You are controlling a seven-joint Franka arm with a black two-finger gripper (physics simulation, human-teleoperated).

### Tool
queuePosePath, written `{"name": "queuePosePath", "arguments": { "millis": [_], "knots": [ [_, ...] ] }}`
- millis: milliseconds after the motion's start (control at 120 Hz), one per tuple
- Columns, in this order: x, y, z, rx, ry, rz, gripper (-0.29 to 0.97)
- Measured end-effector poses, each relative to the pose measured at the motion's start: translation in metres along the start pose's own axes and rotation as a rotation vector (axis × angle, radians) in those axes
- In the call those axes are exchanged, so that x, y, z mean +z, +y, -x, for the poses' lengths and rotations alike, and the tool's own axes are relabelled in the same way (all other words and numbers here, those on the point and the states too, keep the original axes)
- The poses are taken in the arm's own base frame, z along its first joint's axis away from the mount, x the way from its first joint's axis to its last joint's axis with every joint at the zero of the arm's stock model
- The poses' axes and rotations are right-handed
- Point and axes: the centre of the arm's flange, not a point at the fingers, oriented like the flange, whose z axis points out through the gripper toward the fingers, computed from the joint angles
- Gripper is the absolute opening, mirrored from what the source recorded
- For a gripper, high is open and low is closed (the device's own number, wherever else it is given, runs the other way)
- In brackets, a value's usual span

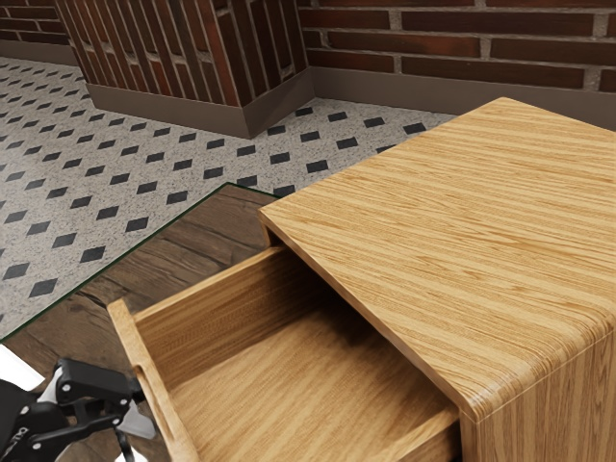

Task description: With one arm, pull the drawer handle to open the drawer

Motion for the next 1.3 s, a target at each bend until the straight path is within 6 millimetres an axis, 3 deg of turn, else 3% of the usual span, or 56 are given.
{"name": "queuePosePath", "arguments": {
  "millis": [550, 867, 1300],
  "knots": [
    [-0.004, -0.018, 0.013, 0.026, -0.013, -0.024, 0.67],
    [-0.015, -0.032, 0.032, 0.054, 0.012, -0.016, 0.67],
    [-0.033, -0.052, 0.028, 0.027, 0.012, 0.0, 0.67]
  ]
}}
